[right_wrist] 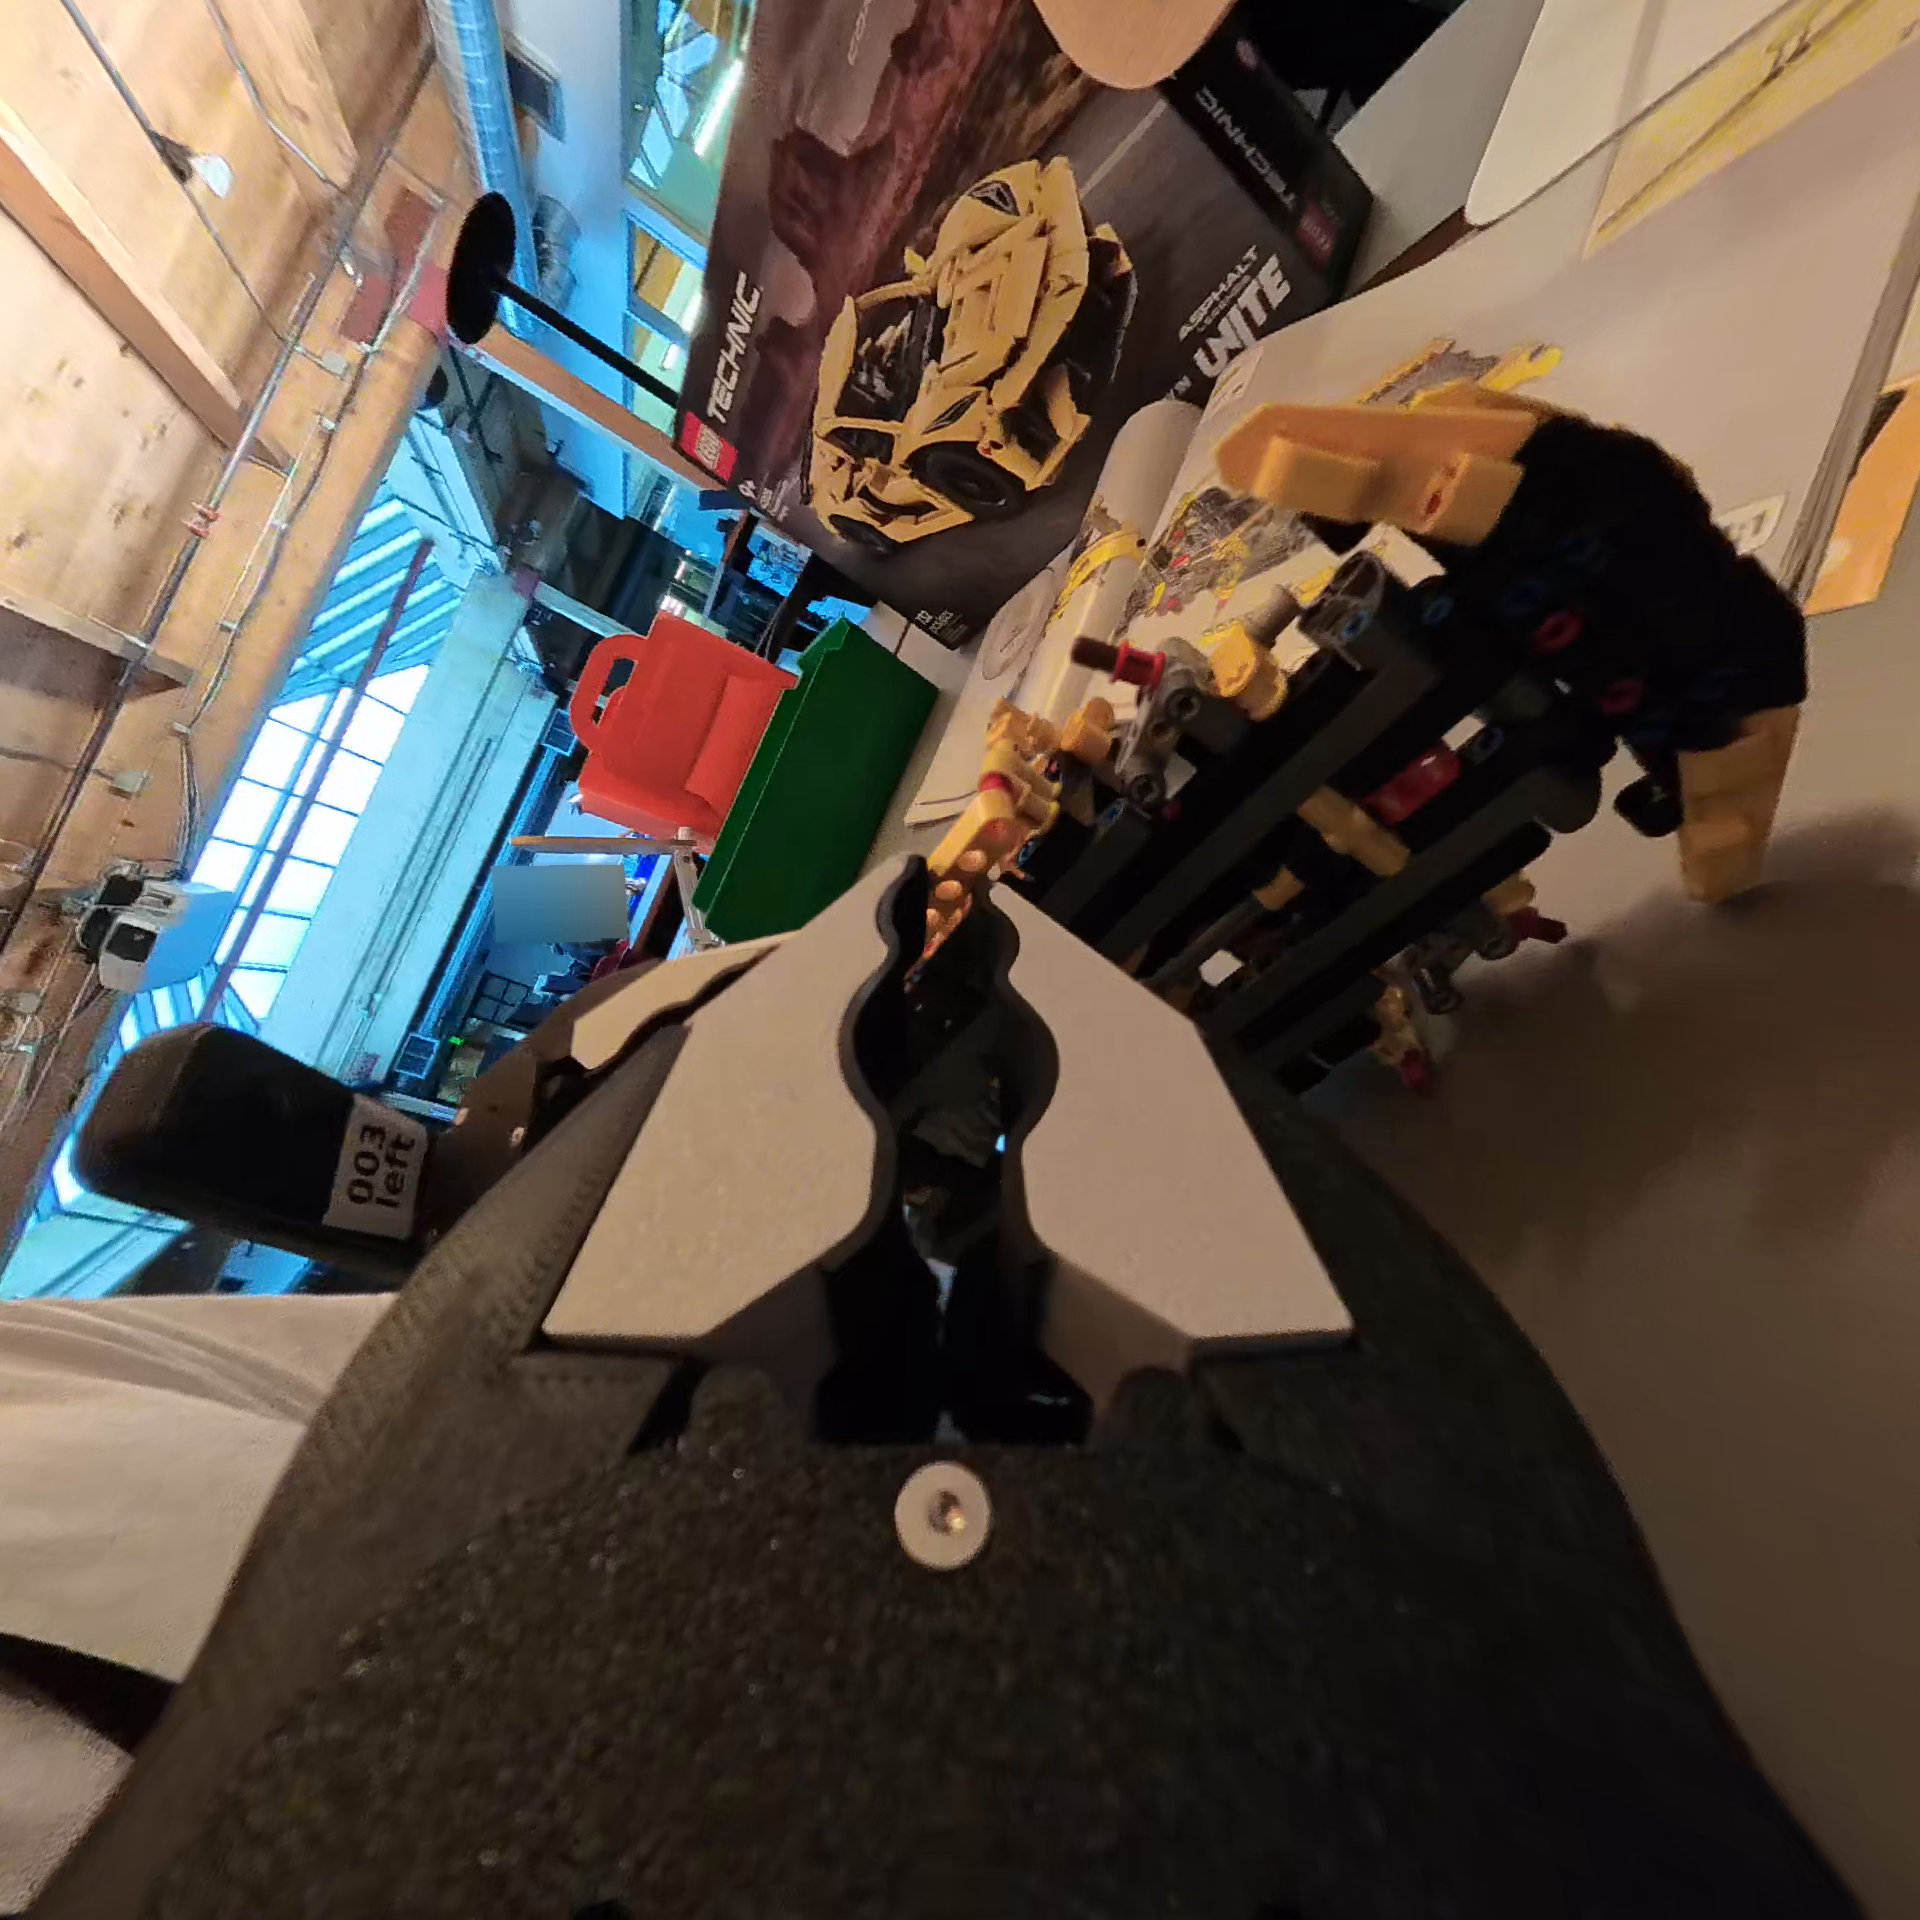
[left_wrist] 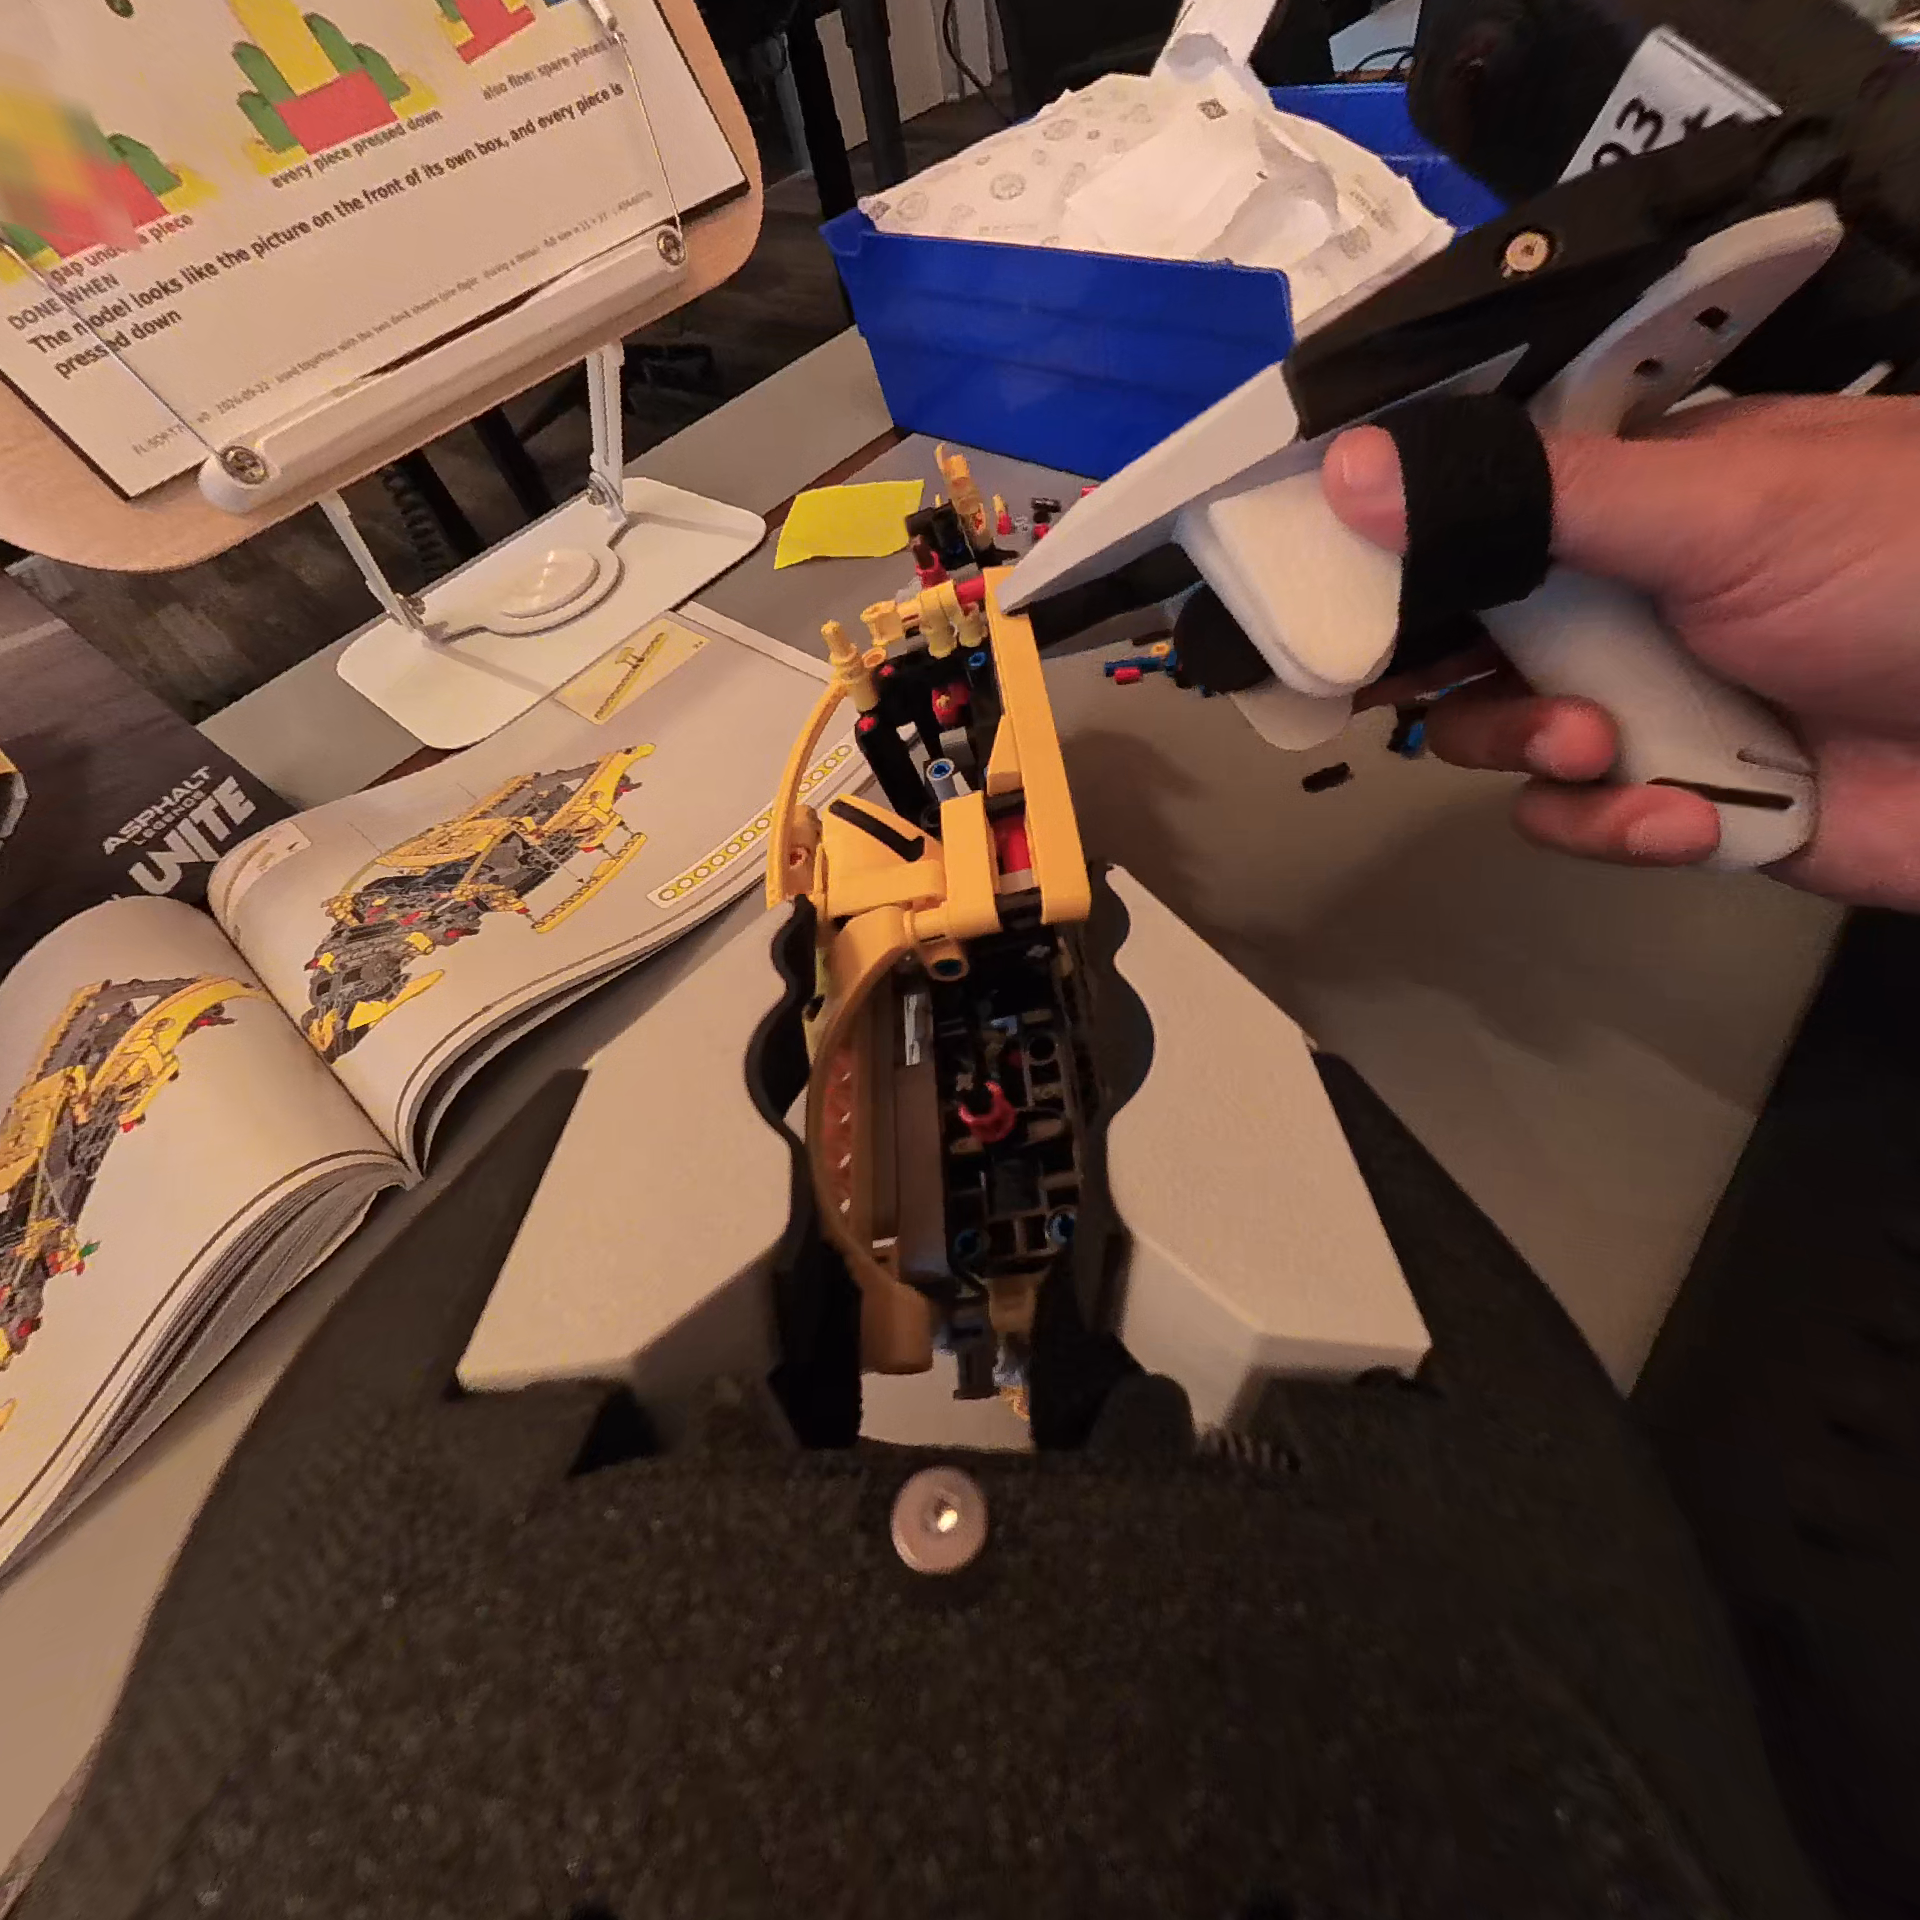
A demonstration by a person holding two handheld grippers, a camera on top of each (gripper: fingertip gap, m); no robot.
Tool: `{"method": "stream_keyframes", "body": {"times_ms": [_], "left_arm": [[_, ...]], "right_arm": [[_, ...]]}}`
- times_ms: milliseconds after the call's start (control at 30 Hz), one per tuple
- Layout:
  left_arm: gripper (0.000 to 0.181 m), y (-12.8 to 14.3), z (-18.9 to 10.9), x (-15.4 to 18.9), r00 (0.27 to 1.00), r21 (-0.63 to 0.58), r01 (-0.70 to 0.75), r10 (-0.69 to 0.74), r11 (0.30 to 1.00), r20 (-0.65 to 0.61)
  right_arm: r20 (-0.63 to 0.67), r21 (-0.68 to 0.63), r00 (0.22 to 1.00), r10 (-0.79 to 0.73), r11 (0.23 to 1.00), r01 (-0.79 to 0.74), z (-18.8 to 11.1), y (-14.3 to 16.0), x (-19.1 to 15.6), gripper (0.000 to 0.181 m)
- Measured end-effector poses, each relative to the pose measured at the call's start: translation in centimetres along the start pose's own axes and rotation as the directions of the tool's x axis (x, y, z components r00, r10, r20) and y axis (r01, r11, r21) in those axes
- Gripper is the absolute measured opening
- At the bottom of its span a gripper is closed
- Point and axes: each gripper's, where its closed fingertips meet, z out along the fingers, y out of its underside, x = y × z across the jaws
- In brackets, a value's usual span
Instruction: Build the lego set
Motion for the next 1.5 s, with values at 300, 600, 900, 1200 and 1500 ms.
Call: {"method": "stream_keyframes", "body": {"times_ms": [300, 600, 900, 1200, 1500], "left_arm": [[0.051, 0.1, 0.1, -0.5, 0.998, 0.003, 0.064, -0.064, 0.998, -0.019], [0.051, 0.4, 0.1, -1.1, 0.997, 0.002, 0.075, -0.075, 0.997, -0.035], [0.051, 0.4, 0.2, -0.9, 0.996, 0.006, 0.047, -0.046, 0.999, -0.073], [0.052, 0.3, 0.1, -0.2, 0.990, 0.015, -0.037, 0.039, 0.999, -0.132], [0.054, 0.5, 0.0, 0.4, 0.978, 0.007, -0.145, 0.144, 0.989, -0.150]], "right_arm": [[0.074, -0.086, 0.996, 0.042, 0.996, -0.035, 0.1, 0.0, 0.0, 0.009], [0.078, -0.113, 0.981, -0.176, 0.976, 0.184, -0.4, 0.4, 0.1, 0.016], [0.073, -0.321, 0.497, -0.864, 0.452, 0.832, -3.1, 1.1, -1.8, 0.039], [0.483, -0.367, -0.219, -0.848, -0.423, 0.829, -0.2, 2.9, -2.0, 0.036], [0.751, -0.341, -0.146, -0.644, -0.568, 0.749, -0.4, 4.2, -1.5, 0.009]]}}
